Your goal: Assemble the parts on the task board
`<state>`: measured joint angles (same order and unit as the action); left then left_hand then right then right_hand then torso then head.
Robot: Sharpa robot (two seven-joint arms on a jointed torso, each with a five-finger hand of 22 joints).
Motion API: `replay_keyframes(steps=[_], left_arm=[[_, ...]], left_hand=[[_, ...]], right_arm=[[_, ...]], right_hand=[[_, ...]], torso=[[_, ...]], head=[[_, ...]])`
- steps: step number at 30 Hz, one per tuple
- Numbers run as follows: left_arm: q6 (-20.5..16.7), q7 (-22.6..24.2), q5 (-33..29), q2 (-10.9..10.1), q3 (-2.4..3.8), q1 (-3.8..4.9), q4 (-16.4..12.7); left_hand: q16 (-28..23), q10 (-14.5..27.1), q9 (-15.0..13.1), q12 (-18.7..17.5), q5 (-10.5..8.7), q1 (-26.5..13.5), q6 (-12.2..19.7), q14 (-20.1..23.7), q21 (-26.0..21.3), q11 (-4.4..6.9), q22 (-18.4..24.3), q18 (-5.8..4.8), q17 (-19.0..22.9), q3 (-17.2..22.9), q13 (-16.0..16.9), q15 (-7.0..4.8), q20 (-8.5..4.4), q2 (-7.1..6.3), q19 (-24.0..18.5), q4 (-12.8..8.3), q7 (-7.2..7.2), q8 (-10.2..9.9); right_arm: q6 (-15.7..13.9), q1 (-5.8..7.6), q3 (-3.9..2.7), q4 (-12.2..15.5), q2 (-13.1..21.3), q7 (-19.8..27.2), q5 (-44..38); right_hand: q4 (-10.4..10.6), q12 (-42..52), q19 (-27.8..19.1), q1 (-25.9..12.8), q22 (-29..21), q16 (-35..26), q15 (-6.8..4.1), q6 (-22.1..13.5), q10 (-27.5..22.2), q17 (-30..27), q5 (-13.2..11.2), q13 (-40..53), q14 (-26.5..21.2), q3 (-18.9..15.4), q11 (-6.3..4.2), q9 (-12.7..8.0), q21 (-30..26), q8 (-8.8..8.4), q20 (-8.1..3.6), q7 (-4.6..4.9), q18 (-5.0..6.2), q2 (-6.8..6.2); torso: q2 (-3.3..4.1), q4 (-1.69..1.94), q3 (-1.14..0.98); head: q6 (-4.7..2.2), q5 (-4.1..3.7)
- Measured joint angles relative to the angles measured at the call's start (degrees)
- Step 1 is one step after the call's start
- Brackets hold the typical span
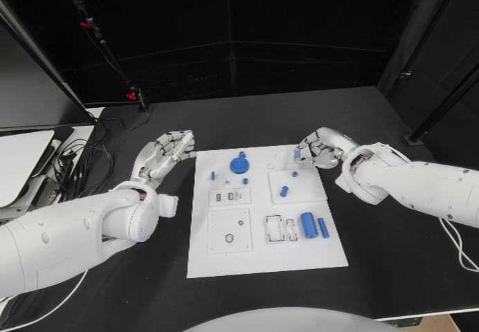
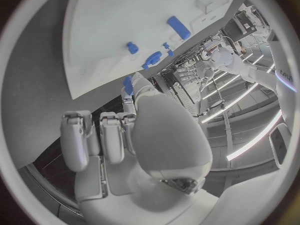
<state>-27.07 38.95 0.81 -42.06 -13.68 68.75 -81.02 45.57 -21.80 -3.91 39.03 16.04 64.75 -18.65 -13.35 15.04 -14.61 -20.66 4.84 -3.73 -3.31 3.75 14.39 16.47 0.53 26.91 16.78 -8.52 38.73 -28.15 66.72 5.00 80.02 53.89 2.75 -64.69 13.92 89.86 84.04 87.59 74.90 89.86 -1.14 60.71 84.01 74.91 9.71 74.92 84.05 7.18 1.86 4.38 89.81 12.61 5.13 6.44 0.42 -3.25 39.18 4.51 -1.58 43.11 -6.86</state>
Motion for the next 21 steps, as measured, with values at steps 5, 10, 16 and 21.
replay_keyframes(steps=[5,10,16,21], left_arm=[[0.0,0.0,0.0,0.2,0.00,-0.03,0.2],[0.0,0.0,0.0,0.3,0.00,-0.03,0.2],[0.0,0.0,0.0,0.4,0.00,-0.03,0.2],[0.0,0.0,0.0,0.6,0.00,-0.03,0.2]], left_hand=[[0.0,0.0,0.0,0.0,0.00,0.0,0.0,0.0,0.0,0.00,0.0,0.00,0.0,0.0,0.0,0.00,0.00,0.00,0.0,0.0,0.00,0.0],[0.0,0.0,0.0,0.0,0.00,0.0,0.0,0.0,0.0,0.00,0.0,0.00,0.0,0.0,0.0,0.00,0.00,0.00,0.0,0.0,0.00,0.0],[0.0,0.0,0.0,0.0,0.00,0.0,0.0,0.0,0.0,0.00,0.0,0.00,0.0,0.0,0.0,0.00,0.00,0.00,0.0,0.0,0.00,0.0],[0.0,0.0,0.0,0.0,0.00,0.0,0.0,0.0,0.0,0.00,0.0,0.00,0.0,0.0,0.0,0.00,0.00,0.00,0.0,0.0,0.00,0.0]], right_arm=[[0.0,0.64,-0.07,3.3,-0.9,-0.9,0.3],[0.3,0.91,-0.10,6.0,-2.7,-2.5,0.0],[1.0,0.95,-0.09,8.1,-4.8,-5.3,-1.5],[1.8,0.97,-0.09,9.5,-6.9,-9.1,-4.2]], right_hand=[[0.6,0.0,0.0,-0.8,0.0,0.0,0.00,0.0,-0.2,0.0,0.0,0.0,0.0,-0.6,0.19,-0.2,0.0,-0.87,0.00,-0.01,0.00,0.82],[1.0,0.0,0.0,-1.3,0.0,0.0,0.00,0.3,-0.2,0.0,0.0,0.0,0.0,-1.0,0.19,-0.3,0.0,-1.53,0.00,0.24,0.00,1.24],[1.1,0.0,0.0,-1.8,0.0,0.0,0.00,0.3,-0.2,0.0,0.0,0.0,0.0,-1.1,0.19,-0.4,0.0,-1.54,0.00,0.23,0.00,1.09],[1.1,0.0,0.0,-1.8,0.0,0.0,0.00,0.4,-0.2,0.0,0.8,0.0,0.0,-1.1,0.19,-0.5,0.0,-2.25,0.00,0.16,-0.01,1.10]], torso=[[-0.02,0.07,0.02],[0.04,0.13,0.02],[0.09,0.14,0.02],[0.10,0.13,0.02]], head=[[0.13,0.45],[0.39,1.10],[0.82,2.15],[1.33,2.86]])
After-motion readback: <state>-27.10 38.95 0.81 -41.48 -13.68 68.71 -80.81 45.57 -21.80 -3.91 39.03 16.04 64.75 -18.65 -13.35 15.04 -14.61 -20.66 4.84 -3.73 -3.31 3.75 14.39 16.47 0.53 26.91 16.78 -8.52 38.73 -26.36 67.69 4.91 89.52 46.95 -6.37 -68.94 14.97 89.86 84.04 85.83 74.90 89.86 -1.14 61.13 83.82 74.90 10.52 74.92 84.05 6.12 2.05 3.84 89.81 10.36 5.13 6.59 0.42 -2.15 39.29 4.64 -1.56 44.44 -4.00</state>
